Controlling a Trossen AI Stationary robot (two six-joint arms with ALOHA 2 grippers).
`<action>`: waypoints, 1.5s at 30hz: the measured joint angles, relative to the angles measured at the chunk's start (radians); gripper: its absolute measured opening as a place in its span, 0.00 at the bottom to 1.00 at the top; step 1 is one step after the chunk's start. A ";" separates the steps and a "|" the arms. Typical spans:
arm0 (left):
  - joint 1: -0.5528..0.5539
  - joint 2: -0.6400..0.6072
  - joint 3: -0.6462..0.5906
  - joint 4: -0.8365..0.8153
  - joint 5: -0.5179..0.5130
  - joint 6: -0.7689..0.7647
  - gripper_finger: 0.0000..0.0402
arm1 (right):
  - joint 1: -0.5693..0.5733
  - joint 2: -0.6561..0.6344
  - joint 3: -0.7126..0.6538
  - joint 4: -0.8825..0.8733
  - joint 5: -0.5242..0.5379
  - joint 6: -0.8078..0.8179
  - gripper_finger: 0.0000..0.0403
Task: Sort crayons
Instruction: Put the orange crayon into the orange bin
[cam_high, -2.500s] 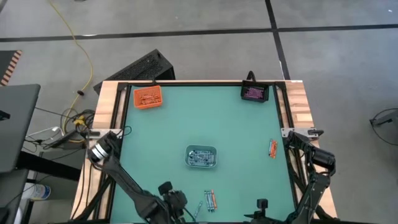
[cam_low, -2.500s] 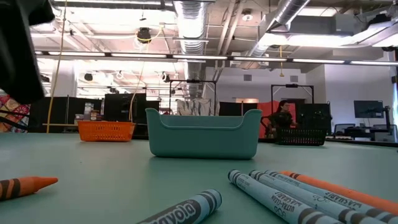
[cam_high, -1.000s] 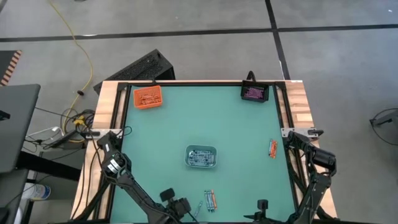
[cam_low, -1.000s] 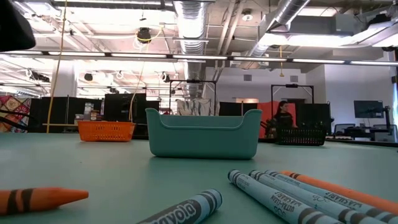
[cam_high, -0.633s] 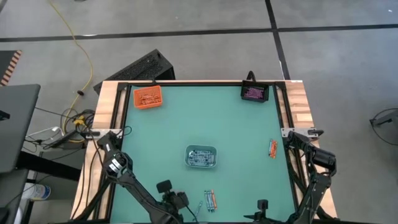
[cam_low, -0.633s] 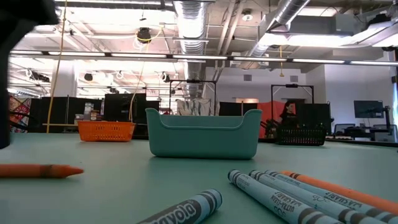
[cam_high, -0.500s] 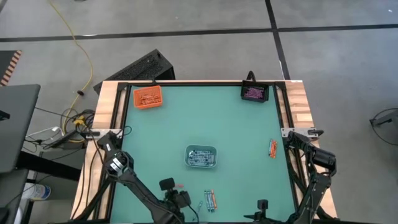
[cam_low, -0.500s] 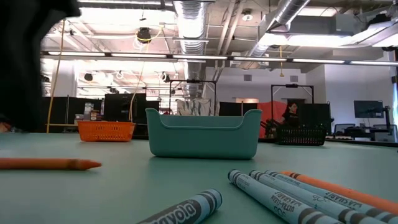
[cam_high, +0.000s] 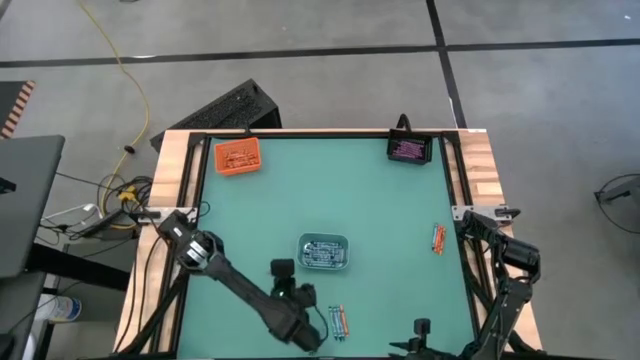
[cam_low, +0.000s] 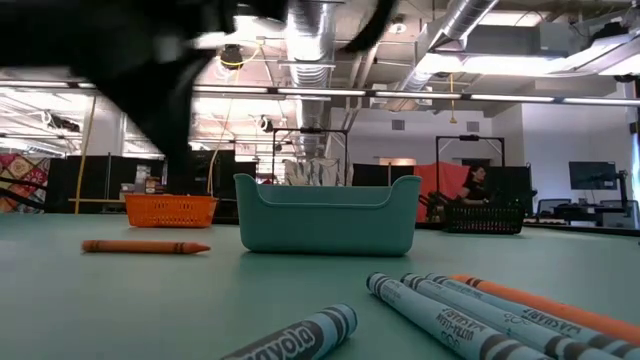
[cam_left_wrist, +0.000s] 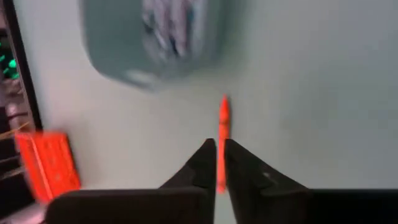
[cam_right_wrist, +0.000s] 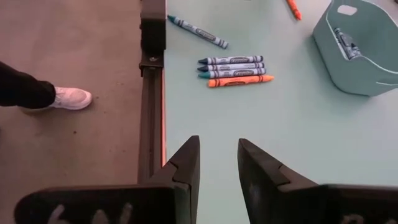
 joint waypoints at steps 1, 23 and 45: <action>0.009 -0.019 0.000 0.003 -0.015 0.008 0.08 | -0.001 0.000 -0.004 0.002 0.001 0.004 0.25; 0.212 -0.295 0.002 0.196 -0.010 0.394 0.51 | -0.013 0.000 -0.005 -0.005 0.064 0.000 0.25; 0.468 -0.330 0.000 0.692 0.086 0.725 0.49 | -0.012 0.001 -0.005 0.019 0.055 0.007 0.25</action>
